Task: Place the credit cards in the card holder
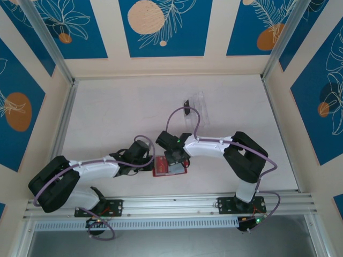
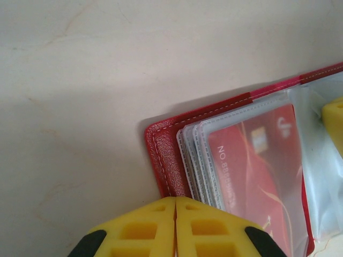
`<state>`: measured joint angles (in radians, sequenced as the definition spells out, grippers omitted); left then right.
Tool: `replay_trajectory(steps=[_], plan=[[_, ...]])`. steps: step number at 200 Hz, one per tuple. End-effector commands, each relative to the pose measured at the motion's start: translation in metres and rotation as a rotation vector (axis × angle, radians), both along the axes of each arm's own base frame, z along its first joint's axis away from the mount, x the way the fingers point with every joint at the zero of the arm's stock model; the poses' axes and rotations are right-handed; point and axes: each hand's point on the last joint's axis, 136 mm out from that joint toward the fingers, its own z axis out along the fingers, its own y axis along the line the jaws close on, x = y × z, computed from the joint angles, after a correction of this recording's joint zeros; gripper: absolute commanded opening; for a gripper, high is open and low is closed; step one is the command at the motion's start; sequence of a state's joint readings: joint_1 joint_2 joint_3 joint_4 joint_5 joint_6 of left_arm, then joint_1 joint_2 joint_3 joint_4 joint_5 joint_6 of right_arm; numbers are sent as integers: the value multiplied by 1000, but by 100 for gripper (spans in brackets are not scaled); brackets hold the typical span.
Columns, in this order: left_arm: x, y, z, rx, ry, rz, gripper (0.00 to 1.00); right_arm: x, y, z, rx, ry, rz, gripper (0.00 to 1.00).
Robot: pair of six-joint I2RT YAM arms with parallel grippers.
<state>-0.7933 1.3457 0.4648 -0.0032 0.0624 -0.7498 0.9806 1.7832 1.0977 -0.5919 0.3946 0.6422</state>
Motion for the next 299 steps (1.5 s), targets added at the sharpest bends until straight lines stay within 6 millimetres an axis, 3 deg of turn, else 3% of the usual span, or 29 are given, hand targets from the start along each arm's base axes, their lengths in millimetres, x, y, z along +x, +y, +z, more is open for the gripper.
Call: replay_trajectory(steps=[1, 70, 111, 160, 197, 212, 230, 259, 299], plan=[[-11, 2, -14, 35, 45, -36, 7, -8, 7, 13, 25, 51, 17, 0], [-11, -6, -15, 19, 44, -52, 7, -14, 35, 28, 131, 119, 17, 0], [-11, -5, -16, 14, 43, -41, 7, -24, 70, 34, 305, 235, 8, 0], [-13, -2, -18, 12, 45, -35, 7, -12, 83, 70, 517, 281, 30, 21], [-14, -2, -19, 11, 44, -31, 7, -10, 71, 89, 515, 266, 59, 27], [-15, -2, -20, 12, 48, -34, 7, -7, 51, 93, 447, 218, 28, 28], [-15, -1, -20, 11, 47, -32, 7, -5, 22, 91, 374, 173, -10, 37], [-15, -2, -21, 13, 51, -37, 7, -4, -14, 66, 219, 153, -35, 40], [-14, -3, -19, 11, 48, -37, 7, 3, -40, 29, 16, 133, -48, 40]])
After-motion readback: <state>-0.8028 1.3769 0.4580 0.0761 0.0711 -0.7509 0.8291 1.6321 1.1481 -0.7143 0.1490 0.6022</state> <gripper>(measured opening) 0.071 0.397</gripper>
